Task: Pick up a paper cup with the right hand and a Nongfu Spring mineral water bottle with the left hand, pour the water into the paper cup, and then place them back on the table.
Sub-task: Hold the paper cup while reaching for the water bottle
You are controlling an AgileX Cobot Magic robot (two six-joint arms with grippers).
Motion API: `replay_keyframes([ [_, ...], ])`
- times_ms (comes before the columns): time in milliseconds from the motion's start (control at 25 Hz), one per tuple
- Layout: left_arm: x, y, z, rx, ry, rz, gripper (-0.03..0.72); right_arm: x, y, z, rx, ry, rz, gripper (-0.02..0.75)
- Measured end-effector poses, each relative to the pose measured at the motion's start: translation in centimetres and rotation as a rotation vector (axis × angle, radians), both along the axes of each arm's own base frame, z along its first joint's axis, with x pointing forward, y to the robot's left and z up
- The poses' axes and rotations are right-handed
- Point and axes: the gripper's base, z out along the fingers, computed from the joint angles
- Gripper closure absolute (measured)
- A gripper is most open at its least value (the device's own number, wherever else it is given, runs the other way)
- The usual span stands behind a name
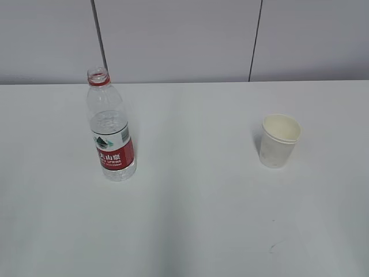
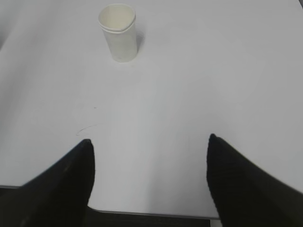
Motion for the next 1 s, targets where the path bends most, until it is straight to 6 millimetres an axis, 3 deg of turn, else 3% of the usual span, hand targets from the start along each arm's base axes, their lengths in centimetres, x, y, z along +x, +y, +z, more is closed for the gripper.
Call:
replay_keyframes([
  [520,0.0,0.0,0.0,0.000,0.000,0.000,0.261,0.0,0.0,0.1,0.000,-0.005,0.000,0.186],
  [1000,0.0,0.0,0.0,0.000,0.000,0.000,0.270,1.1,-0.7,3.6,-0.080,-0.407,-0.055,0.186],
])
